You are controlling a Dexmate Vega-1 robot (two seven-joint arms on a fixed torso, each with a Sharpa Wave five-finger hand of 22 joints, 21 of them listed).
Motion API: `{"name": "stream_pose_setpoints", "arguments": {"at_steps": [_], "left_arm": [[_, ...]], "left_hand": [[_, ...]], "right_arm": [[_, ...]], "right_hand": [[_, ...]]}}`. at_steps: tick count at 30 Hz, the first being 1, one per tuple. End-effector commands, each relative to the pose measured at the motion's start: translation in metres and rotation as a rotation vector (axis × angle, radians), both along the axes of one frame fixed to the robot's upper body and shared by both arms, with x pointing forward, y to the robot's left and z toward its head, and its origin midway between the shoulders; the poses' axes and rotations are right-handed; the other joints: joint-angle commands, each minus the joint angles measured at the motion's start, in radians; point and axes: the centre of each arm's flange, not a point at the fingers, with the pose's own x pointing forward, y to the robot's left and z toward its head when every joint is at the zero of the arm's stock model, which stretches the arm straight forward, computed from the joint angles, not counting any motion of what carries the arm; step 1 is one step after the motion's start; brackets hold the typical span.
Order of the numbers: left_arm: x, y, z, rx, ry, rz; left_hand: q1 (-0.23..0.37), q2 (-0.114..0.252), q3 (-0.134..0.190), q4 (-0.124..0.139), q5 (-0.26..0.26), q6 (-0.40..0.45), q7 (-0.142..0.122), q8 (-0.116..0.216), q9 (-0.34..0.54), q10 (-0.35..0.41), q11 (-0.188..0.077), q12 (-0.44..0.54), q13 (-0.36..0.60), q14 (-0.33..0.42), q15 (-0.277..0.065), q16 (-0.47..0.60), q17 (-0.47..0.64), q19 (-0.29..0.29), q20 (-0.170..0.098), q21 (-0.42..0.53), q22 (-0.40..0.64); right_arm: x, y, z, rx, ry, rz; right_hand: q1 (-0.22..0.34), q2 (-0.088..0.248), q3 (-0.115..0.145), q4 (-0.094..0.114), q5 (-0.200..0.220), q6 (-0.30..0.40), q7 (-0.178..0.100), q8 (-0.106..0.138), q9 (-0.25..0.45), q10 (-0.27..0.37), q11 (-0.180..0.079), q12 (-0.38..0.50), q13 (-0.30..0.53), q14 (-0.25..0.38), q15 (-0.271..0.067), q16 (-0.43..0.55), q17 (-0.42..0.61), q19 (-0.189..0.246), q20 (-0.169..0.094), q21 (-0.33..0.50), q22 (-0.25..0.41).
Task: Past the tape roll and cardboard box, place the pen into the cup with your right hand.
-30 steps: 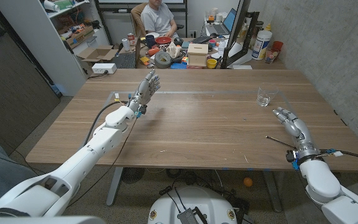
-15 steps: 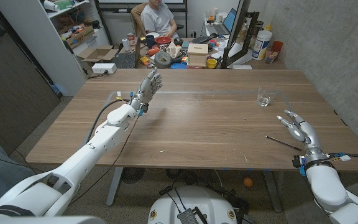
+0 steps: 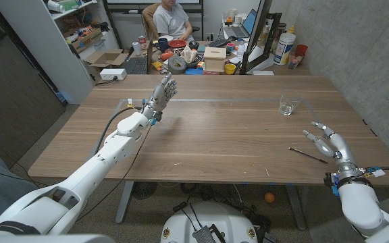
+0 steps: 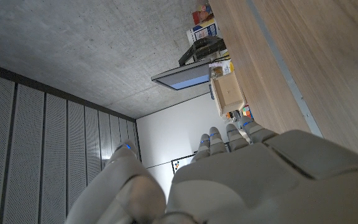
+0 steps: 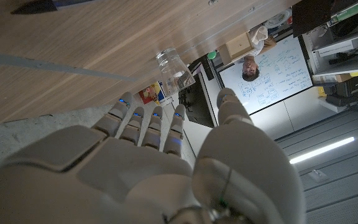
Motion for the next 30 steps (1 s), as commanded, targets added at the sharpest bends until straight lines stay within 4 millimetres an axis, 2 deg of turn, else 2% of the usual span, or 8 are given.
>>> {"name": "stream_pose_setpoints", "arguments": {"at_steps": [1, 10, 15, 19, 30], "left_arm": [[0.002, -0.002, 0.002, -0.003, -0.007, -0.004], [0.003, -0.005, 0.003, 0.001, -0.007, -0.009], [0.004, -0.007, 0.004, 0.006, -0.008, -0.012], [0.004, -0.008, 0.004, 0.01, -0.005, -0.015], [0.003, -0.007, 0.006, 0.014, -0.009, -0.009]], "left_hand": [[0.011, 0.006, -0.003, 0.001, 0.002, -0.005, -0.005, 0.004, 0.004, -0.007, 0.0, 0.004, 0.005, -0.012, -0.004, 0.003, 0.004, -0.01, 0.001, -0.002, 0.003], [0.012, 0.008, -0.004, 0.002, 0.002, -0.005, -0.006, 0.004, 0.004, -0.008, -0.002, 0.004, 0.005, -0.013, -0.004, 0.004, 0.004, -0.013, 0.002, -0.002, 0.003], [0.012, 0.008, -0.005, 0.002, 0.001, -0.006, -0.007, 0.003, 0.004, -0.008, -0.003, 0.004, 0.005, -0.014, -0.004, 0.004, 0.004, -0.014, 0.001, -0.003, 0.003], [0.012, 0.009, -0.006, 0.002, 0.001, -0.006, -0.006, 0.003, 0.004, -0.007, -0.005, 0.004, 0.005, -0.016, -0.004, 0.004, 0.004, -0.014, 0.001, -0.003, 0.003], [0.013, 0.01, -0.008, 0.002, 0.001, -0.007, -0.007, 0.003, 0.004, -0.01, -0.003, 0.004, 0.005, -0.016, -0.004, 0.004, 0.004, -0.016, 0.002, -0.003, 0.003]], "right_arm": [[-0.008, 0.01, -0.001, -0.162, 0.041, -0.103], [-0.009, 0.017, -0.008, -0.23, 0.051, -0.158], [-0.01, 0.028, -0.011, -0.356, 0.058, -0.23], [-0.008, 0.032, -0.013, -0.389, 0.058, -0.251], [-0.004, 0.028, -0.019, -0.421, 0.103, -0.268]], "right_hand": [[0.024, 0.001, 0.011, -0.001, 0.005, 0.018, -0.017, 0.008, 0.005, 0.005, -0.008, -0.001, 0.003, 0.003, -0.007, -0.001, 0.003, 0.0, -0.003, -0.005, 0.003], [0.04, -0.004, 0.015, 0.001, 0.006, 0.046, -0.035, 0.014, 0.005, 0.003, -0.02, -0.003, 0.003, 0.002, -0.015, -0.001, 0.004, 0.008, 0.001, -0.011, 0.003], [0.049, -0.007, 0.017, 0.002, 0.007, 0.062, -0.041, 0.017, 0.005, 0.007, -0.027, -0.001, 0.002, 0.007, -0.021, 0.002, 0.004, 0.015, 0.0, -0.013, 0.003], [0.058, -0.01, 0.019, 0.004, 0.009, 0.089, -0.049, 0.024, 0.005, 0.013, -0.034, 0.001, 0.002, 0.013, -0.029, 0.004, 0.005, 0.02, 0.003, -0.017, 0.004], [0.068, -0.012, 0.022, 0.007, 0.011, 0.114, -0.053, 0.028, 0.006, 0.02, -0.035, 0.002, 0.002, 0.018, -0.03, 0.005, 0.006, 0.027, 0.005, -0.021, 0.004]]}}
